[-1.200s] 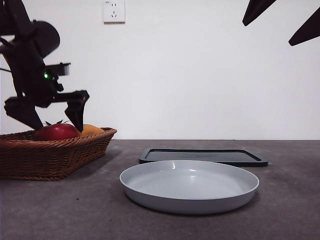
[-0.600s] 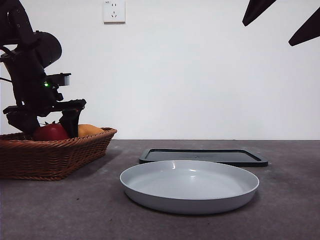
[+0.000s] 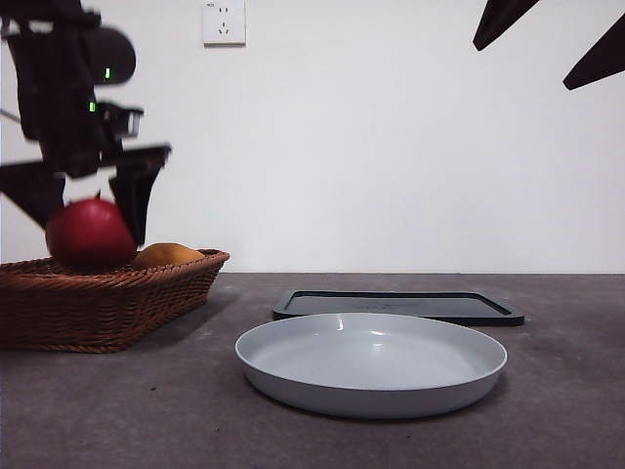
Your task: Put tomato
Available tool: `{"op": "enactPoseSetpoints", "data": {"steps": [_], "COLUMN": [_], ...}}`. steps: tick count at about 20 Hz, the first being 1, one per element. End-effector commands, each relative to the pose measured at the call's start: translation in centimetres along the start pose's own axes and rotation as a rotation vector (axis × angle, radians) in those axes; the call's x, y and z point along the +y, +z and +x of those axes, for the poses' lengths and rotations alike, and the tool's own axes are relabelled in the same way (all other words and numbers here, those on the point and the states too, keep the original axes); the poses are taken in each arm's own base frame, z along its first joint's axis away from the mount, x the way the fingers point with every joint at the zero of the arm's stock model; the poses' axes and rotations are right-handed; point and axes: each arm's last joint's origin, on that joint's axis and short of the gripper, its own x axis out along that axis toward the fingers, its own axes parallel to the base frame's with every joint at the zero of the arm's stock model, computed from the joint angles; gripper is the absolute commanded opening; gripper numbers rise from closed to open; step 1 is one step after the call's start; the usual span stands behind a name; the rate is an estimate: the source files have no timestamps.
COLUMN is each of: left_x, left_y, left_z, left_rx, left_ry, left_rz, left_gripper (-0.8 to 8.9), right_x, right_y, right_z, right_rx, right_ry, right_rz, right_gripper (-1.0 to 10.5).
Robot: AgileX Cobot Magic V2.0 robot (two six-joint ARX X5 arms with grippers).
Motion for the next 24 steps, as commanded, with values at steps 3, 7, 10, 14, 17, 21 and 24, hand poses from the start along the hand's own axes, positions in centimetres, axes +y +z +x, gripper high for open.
{"op": "enactPoseSetpoints", "data": {"steps": [3,7,10,14,17,21,24], "left_x": [-4.1,-9.2,-13.2,-17.6,-20.3,-22.2,-23.1], "left_y": [-0.7,-1.9,-3.0,-4.5,-5.7,-7.0,-7.5], "left_z": [-4.6,-5.3,-4.3,-1.4,1.1,3.6,4.7], "left_rx": [-0.091,-0.125,-0.107,-0.067,-0.031,0.013,0.013], "left_ry": [-0.065,-0.143,-0.195,-0.238,-0.254,-0.256,-0.265], "left_rz": [0.036,0.168,0.255,0.35,0.41,0.456,0.474], "left_gripper": [2.77,2.77,2.77,2.77,2.77,2.77,2.77], "right_x": [0.2,0.2,0.2,0.1,0.1,0.1,0.1], "right_y": [0.4,0.4,0.4,0.4,0.4,0.4,0.4], "right_z": [-0.1,-0.1,-0.1,-0.1,-0.1,-0.1,-0.1], "right_rx": [-0.015,-0.015,-0.015,-0.015,-0.015,-0.015,-0.015], "right_ry": [0.005,0.003,0.002,0.0,-0.001,-0.001,-0.001], "right_rz": [-0.012,-0.012,-0.012,-0.012,-0.011,-0.008,-0.008], "right_gripper": [6.4,6.4,6.4,6.4,6.4,6.4,6.4]}}
